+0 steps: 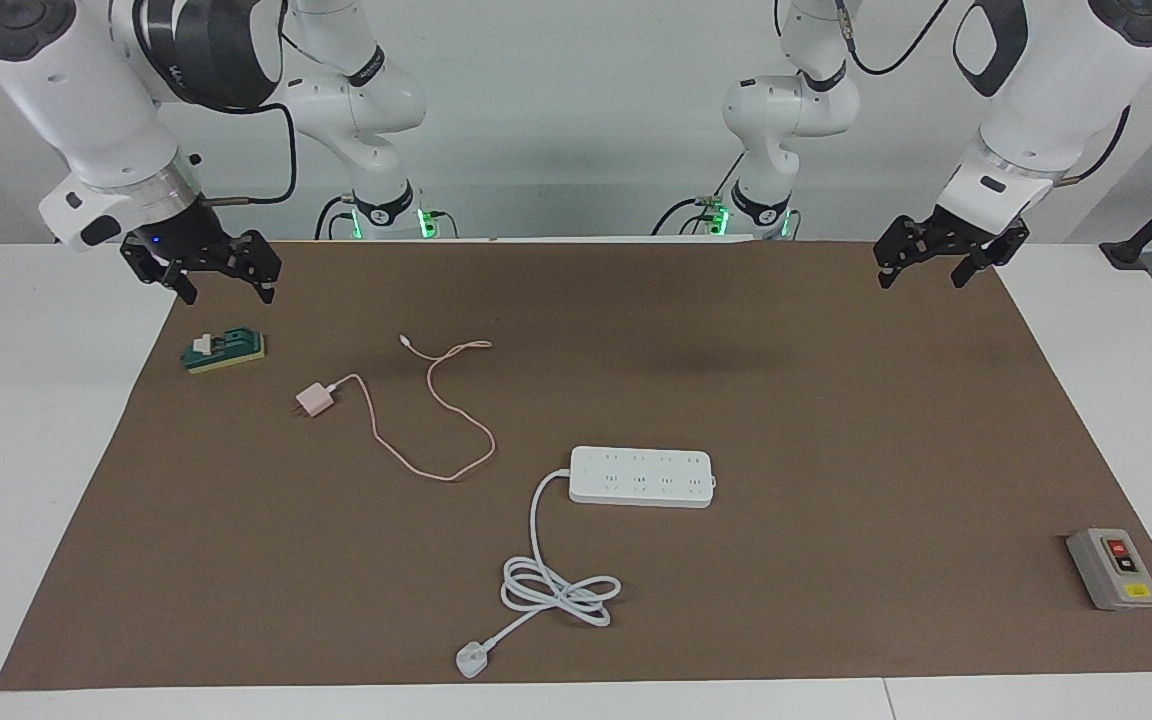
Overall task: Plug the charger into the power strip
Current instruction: 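Move the left gripper forward toward the white power strip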
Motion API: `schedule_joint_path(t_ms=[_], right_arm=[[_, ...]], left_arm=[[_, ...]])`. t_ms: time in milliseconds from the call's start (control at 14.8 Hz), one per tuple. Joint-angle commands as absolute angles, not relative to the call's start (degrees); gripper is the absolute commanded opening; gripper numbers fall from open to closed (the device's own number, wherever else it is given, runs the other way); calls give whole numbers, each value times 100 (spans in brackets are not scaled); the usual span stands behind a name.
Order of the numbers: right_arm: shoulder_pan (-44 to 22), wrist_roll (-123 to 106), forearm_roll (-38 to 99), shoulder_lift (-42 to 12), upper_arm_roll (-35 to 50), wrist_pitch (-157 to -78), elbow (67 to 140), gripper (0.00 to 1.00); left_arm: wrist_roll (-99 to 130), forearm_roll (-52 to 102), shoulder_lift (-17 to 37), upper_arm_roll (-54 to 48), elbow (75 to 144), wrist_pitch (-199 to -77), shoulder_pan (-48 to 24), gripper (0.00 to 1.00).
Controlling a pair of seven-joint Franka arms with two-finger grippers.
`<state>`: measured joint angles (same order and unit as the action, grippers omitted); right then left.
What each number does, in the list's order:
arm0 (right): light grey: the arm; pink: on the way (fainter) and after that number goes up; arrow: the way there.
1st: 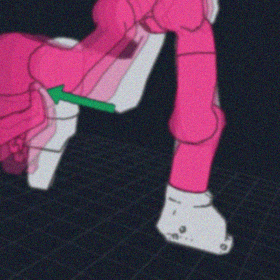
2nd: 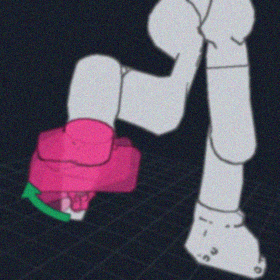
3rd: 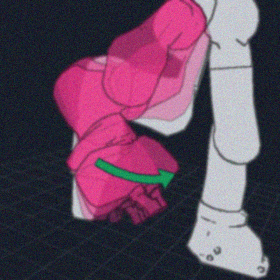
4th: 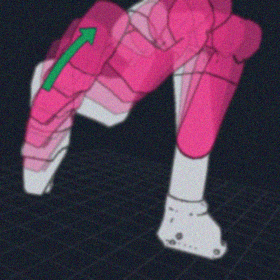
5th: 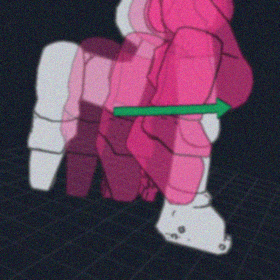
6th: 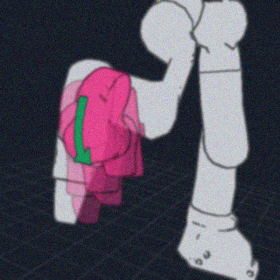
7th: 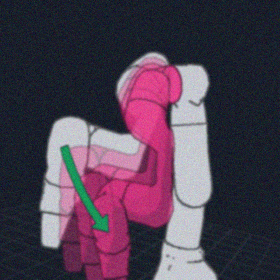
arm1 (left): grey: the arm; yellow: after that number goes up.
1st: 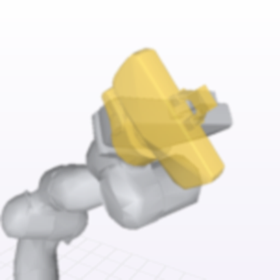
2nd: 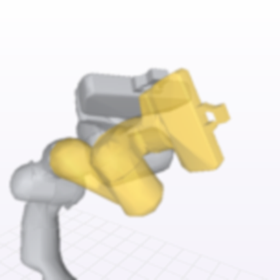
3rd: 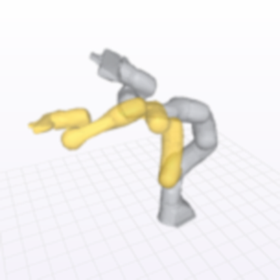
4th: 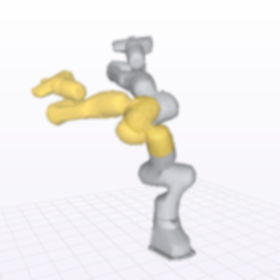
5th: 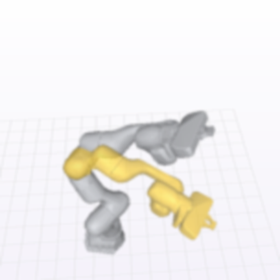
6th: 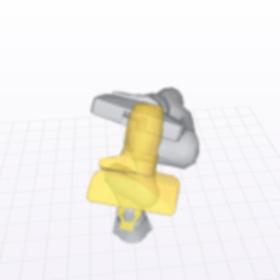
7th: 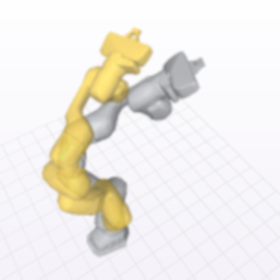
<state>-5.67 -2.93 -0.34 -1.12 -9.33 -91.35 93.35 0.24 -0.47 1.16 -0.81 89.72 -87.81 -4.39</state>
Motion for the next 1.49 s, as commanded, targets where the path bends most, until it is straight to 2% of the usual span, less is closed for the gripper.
schedule_joint_path(t_ms=[0, 610, 881, 1287, 1422], right_arm=[[-554, -360, -141, -26, -896, -9255, 9466, 100], [-606, -790, -149, -70, -905, -9220, 9527, 100], [-606, -1362, -158, 26, -905, -9273, 9800, 100], [-615, -1705, -158, 26, -905, -9255, 9800, 100], [-615, -1670, -158, 26, -905, -9255, 9826, 100]], left_arm=[[-35, 26, 70, -53, 9044, -8833, -439, 100], [-35, 26, 88, -62, 9044, -8789, -431, 100], [-17, 114, 141, -62, 8983, -8702, -466, 100], [290, 1159, 202, -9, 8868, -8675, -175, 100], [474, 1605, 343, -9, 8842, -8307, -133, 100]])
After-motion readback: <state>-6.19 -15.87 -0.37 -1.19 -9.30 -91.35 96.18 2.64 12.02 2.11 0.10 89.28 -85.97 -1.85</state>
